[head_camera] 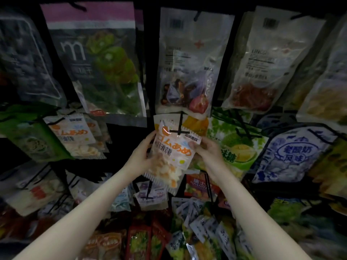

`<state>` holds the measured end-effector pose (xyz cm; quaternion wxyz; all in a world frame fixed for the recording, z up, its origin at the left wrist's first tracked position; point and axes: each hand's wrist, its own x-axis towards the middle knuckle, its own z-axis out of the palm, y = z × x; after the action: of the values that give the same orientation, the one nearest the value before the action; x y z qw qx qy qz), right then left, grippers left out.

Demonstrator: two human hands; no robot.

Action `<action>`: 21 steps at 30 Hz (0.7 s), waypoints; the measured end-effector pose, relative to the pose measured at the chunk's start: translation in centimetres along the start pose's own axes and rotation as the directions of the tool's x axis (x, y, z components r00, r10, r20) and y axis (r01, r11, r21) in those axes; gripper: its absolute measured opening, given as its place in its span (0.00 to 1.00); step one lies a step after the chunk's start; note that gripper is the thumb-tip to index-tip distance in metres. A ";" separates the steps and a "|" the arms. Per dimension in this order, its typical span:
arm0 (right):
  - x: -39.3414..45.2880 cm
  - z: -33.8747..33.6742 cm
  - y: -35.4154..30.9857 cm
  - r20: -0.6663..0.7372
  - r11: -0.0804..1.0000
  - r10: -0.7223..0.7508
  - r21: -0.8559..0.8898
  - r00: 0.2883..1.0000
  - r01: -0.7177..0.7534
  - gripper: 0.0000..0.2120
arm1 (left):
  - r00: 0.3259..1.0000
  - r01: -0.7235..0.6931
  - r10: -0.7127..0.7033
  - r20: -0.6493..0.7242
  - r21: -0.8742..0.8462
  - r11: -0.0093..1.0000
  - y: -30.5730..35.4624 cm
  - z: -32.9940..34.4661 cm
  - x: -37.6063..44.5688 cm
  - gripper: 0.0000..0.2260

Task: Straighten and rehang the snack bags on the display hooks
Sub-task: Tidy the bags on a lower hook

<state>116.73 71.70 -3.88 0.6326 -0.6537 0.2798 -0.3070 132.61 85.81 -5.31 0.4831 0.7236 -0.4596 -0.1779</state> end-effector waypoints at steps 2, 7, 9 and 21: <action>-0.9 -0.2 -0.3 0.038 0.998 0.024 0.060 0.999 -0.026 0.05 | 0.998 -0.054 0.054 -0.021 -0.042 0.998 0.3 0.0 -0.6 0.37; -2.1 -0.2 -1.4 0.092 0.999 0.009 0.041 0.996 -0.013 0.07 | 0.988 -0.121 0.114 -0.106 -0.069 0.990 0.9 -0.6 -2.6 0.30; -2.8 0.1 -1.1 0.106 1.000 0.017 0.024 0.994 -0.020 0.07 | 0.980 -0.175 0.173 -0.100 -0.015 0.984 0.9 -1.4 -3.5 0.29; -4.4 12.4 -1.9 0.234 0.889 -0.184 -0.375 0.955 0.263 0.12 | 0.956 -0.108 0.138 -0.257 0.128 0.986 -1.3 -9.3 -5.7 0.02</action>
<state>123.15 83.25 -2.31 0.4688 -0.8241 0.1971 -0.2495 136.90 95.72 -3.13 0.5089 0.7369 -0.4444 -0.0229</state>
